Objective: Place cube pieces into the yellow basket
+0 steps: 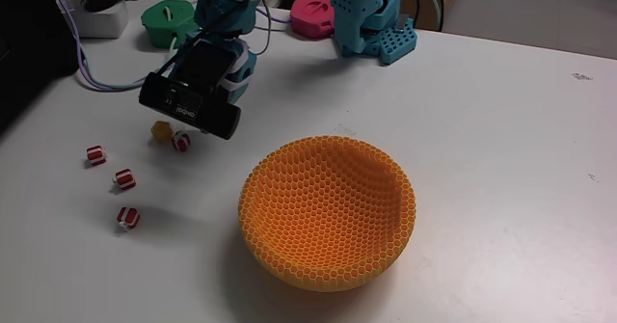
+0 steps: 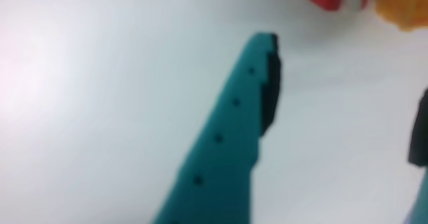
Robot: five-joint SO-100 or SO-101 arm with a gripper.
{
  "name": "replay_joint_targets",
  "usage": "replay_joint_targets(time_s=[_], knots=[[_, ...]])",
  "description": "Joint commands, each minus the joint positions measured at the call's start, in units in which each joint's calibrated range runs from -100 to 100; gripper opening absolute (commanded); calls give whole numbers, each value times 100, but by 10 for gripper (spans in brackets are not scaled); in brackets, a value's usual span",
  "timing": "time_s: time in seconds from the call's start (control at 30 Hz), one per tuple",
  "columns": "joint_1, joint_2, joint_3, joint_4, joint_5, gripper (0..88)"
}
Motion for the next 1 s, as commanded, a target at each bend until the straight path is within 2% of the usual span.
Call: replay_joint_targets(time_s=[0.0,0.37,0.47,0.63,0.73,0.97], knots=[[54,282,-391,-377,-78,331],[231,1059,-429,-1610,-137,321],[287,1201,-439,-1680,-288,256],[418,1277,-429,-1688,-225,81],[427,1277,-410,-1602,-230,26],[268,1144,-680,-1271,-98,0]])
